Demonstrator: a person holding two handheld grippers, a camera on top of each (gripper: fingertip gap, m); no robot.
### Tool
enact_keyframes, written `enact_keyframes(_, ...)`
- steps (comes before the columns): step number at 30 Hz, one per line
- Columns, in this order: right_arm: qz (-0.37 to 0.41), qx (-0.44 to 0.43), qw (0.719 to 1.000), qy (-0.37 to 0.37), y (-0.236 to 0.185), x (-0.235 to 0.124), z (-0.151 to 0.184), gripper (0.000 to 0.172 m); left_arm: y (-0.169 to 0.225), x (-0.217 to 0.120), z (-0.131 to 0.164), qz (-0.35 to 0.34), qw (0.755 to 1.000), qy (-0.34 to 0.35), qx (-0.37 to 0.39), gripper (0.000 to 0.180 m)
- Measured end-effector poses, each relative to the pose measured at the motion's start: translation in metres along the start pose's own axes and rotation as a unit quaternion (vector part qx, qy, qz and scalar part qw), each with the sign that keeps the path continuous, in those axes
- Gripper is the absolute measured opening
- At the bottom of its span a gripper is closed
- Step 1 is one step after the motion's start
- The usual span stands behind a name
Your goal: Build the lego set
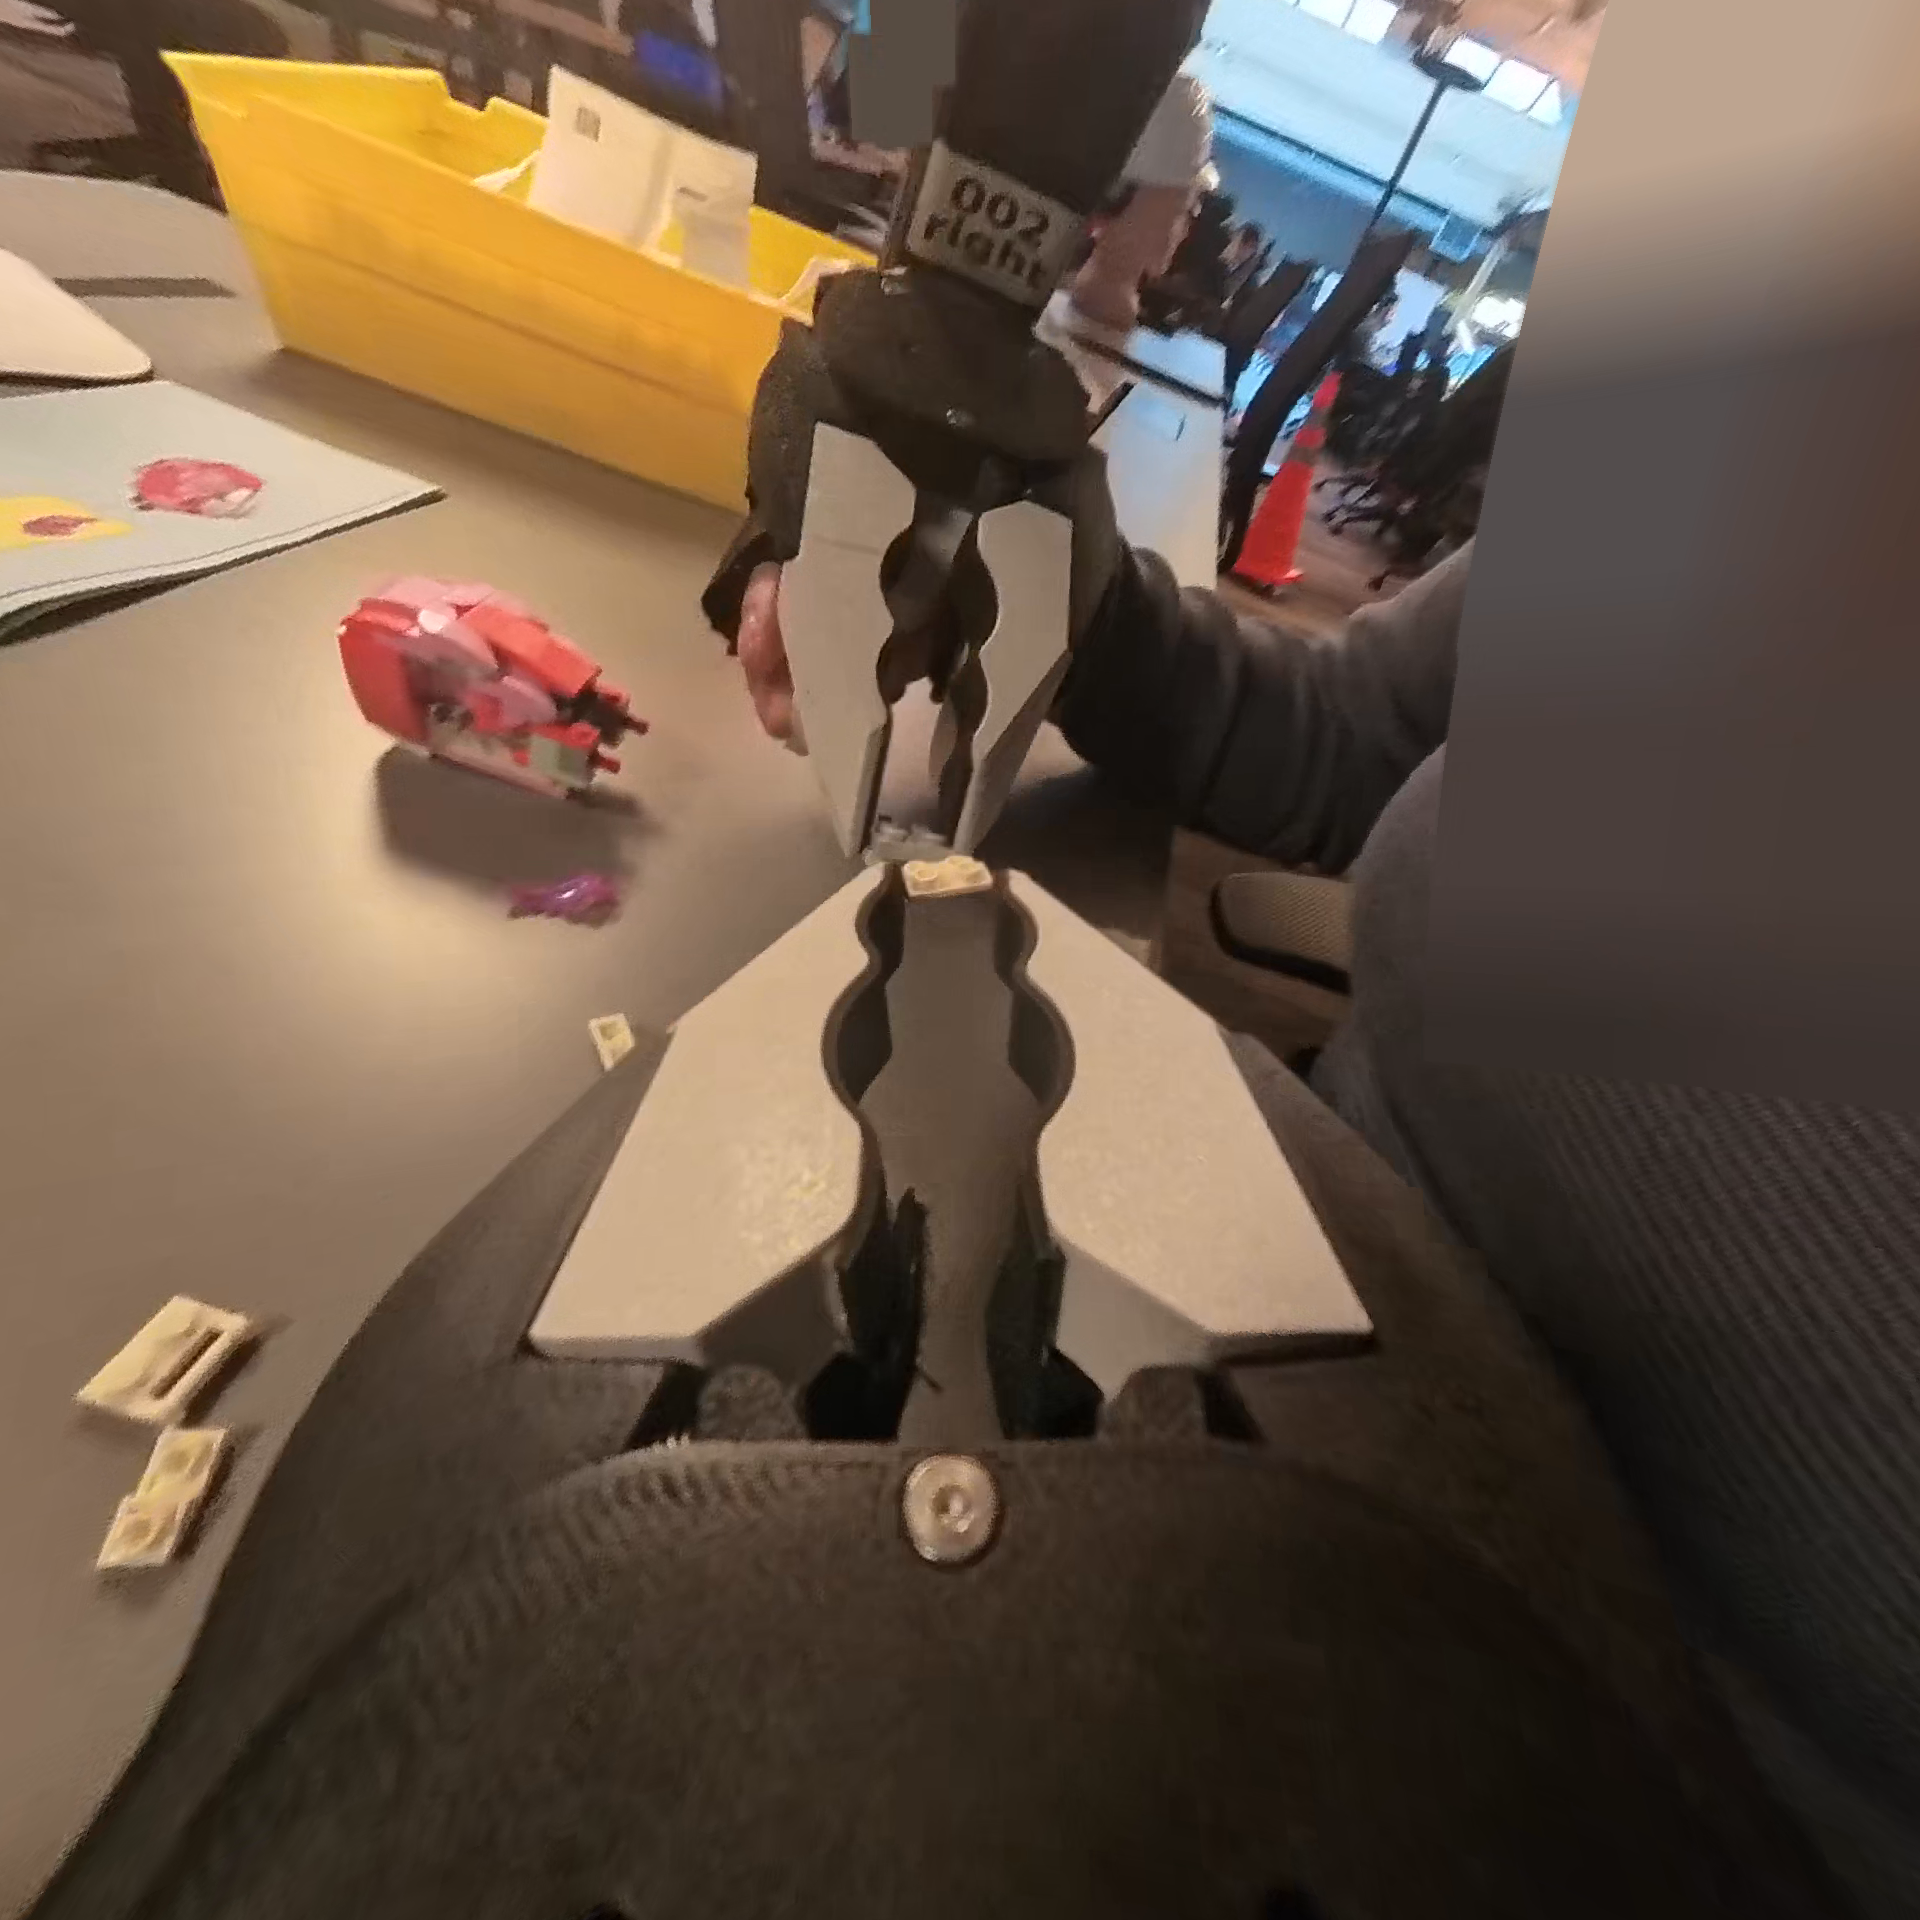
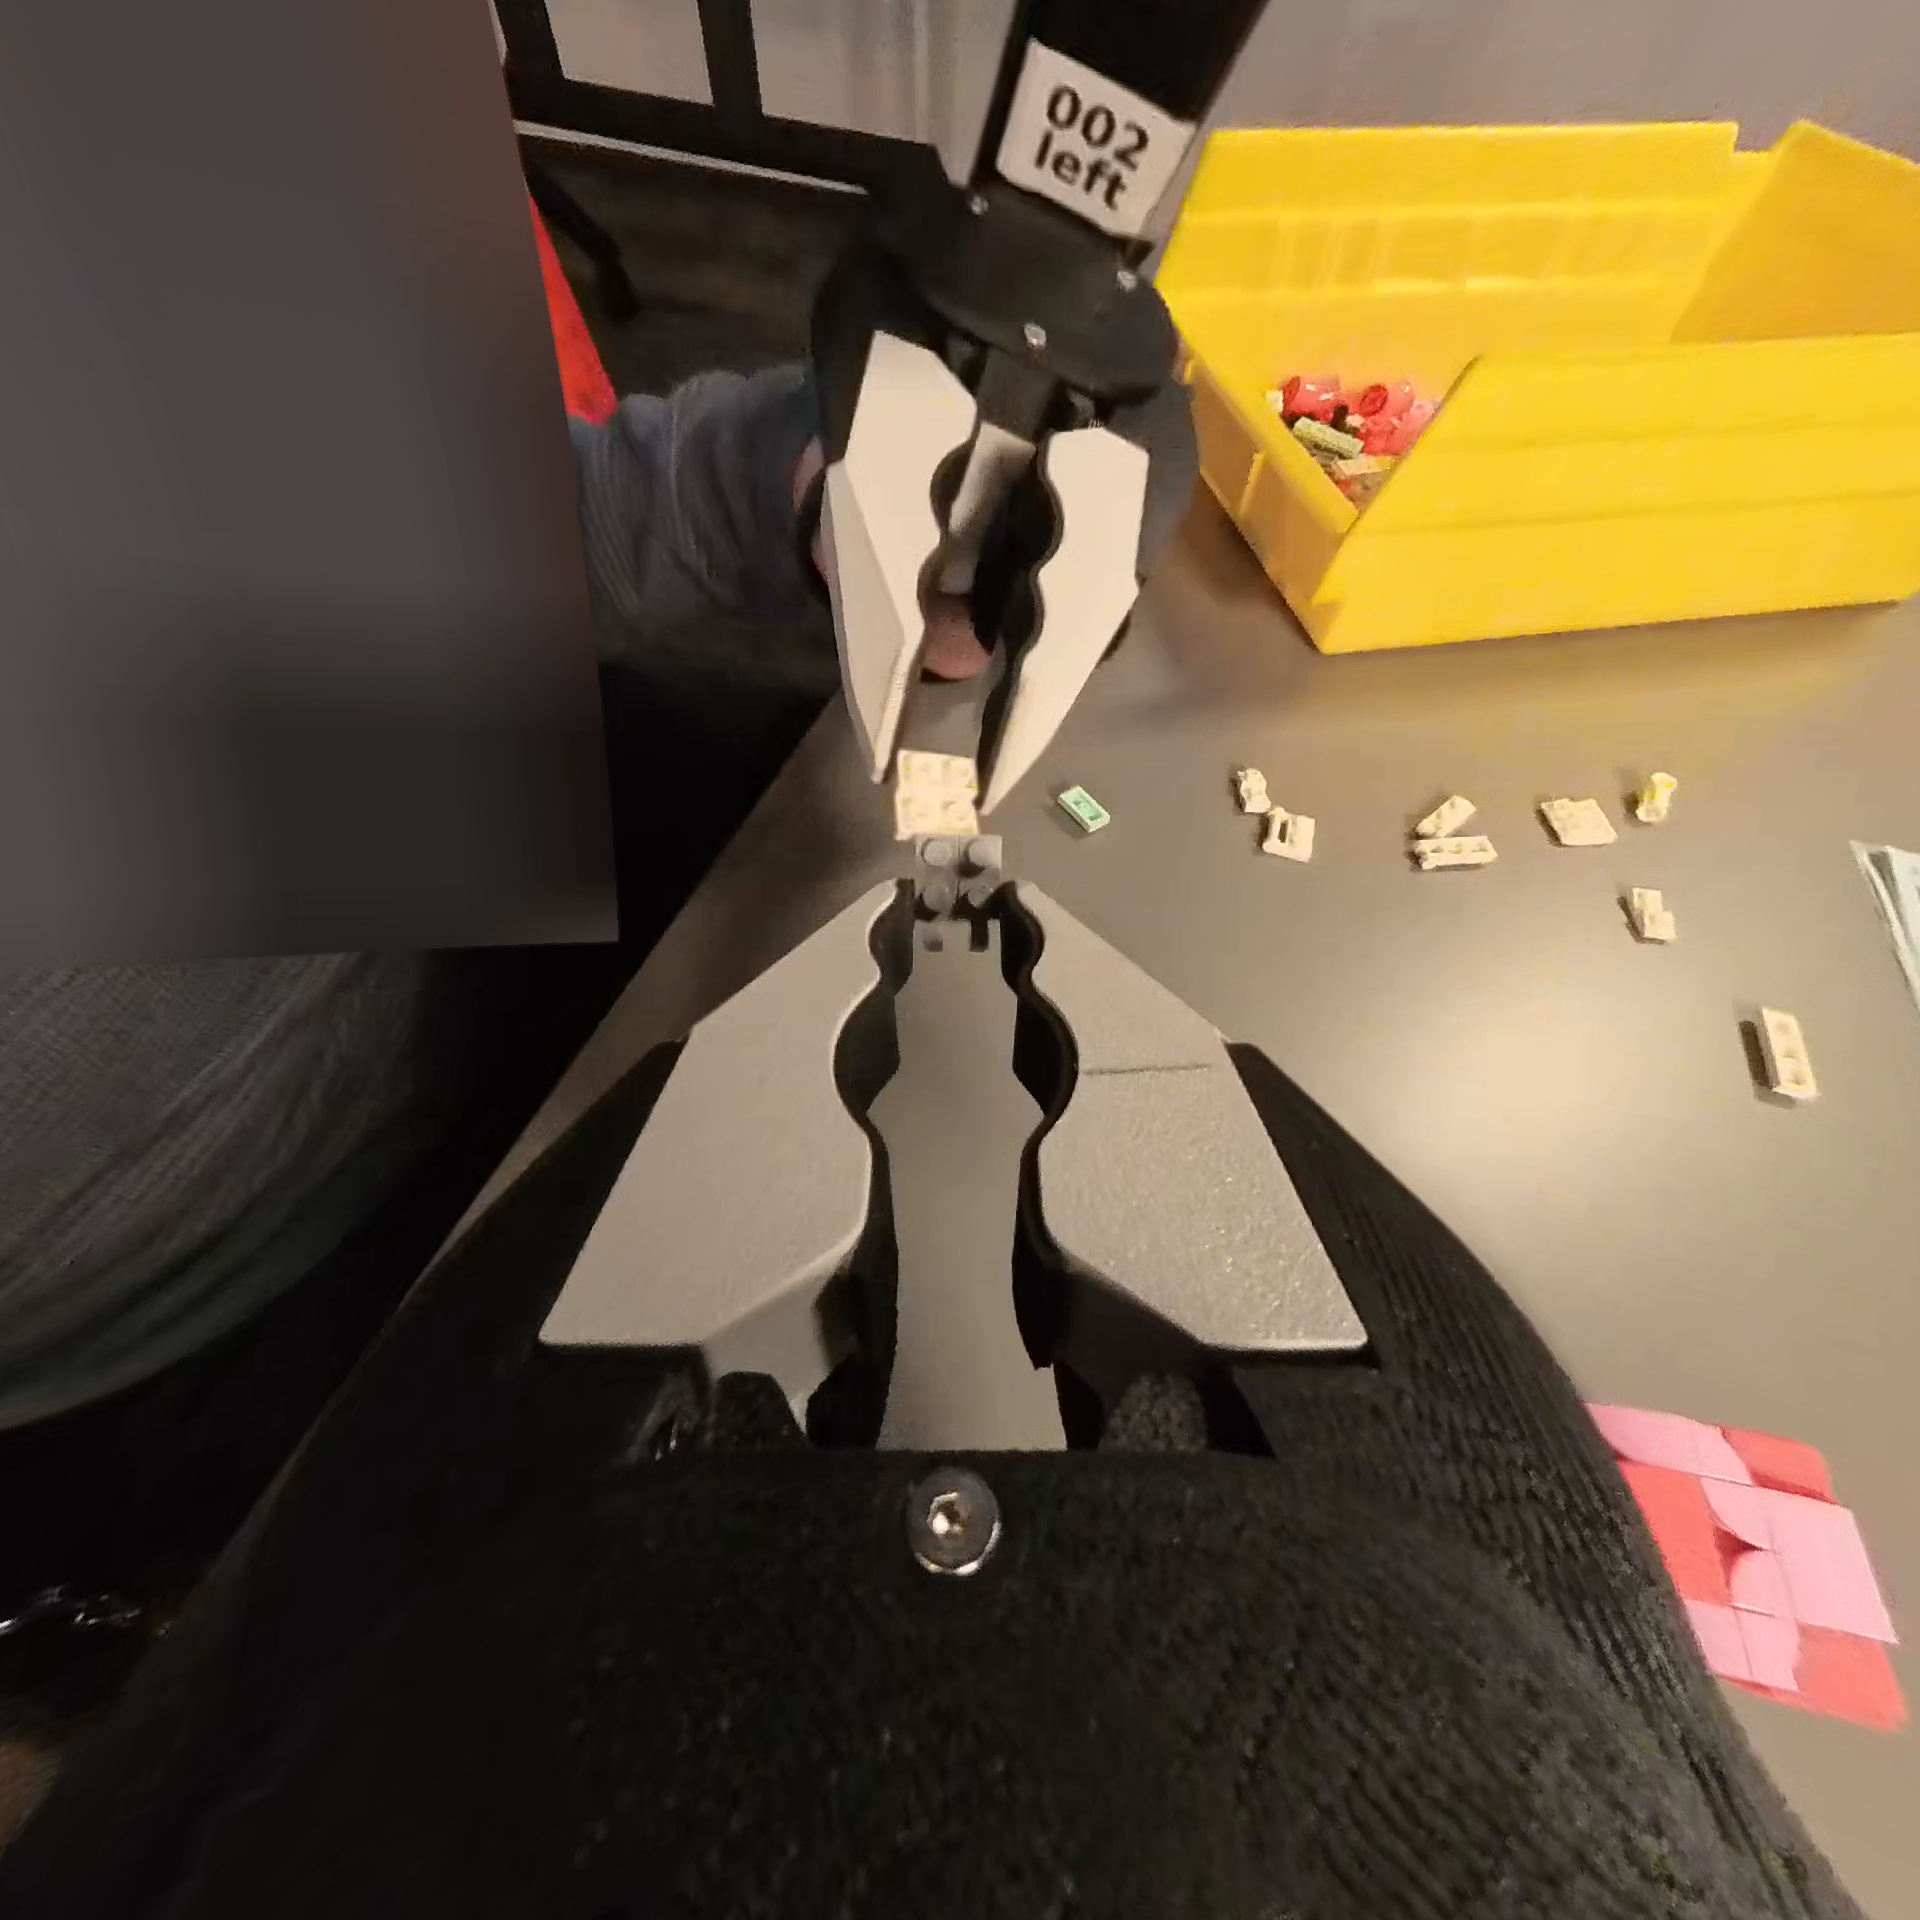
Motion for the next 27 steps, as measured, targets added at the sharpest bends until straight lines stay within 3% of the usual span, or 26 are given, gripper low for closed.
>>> enact_keyframes(7,-0.043,0.018,0.998,0.03,0.001,-0.016,-0.006,0.015,-0.001,0.001,-0.003,0.003,1.0,-0.01,0.001,0.016)
enact_keyframes(14,-0.037,0.012,0.999,-0.01,-0.001,0.002,0.003,0.015,-0.004,0.01,-0.001,-0.001,1.0,-0.031,0.0,0.016)
enact_keyframes(27,-0.015,0.013,0.993,-0.115,-0.001,0.024,0.021,0.015,-0.016,0.028,0.008,-0.014,0.987,-0.15,-0.057,0.016)
Point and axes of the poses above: each gripper's, where its closed fingertips meet, x out along the fingers, z out of its underside, y = z × x across the jaws, the point moved 10 cm from there along -x, back along the fingers, and after that the axes turned 15 degrees about -y, right-handed, at the moved point
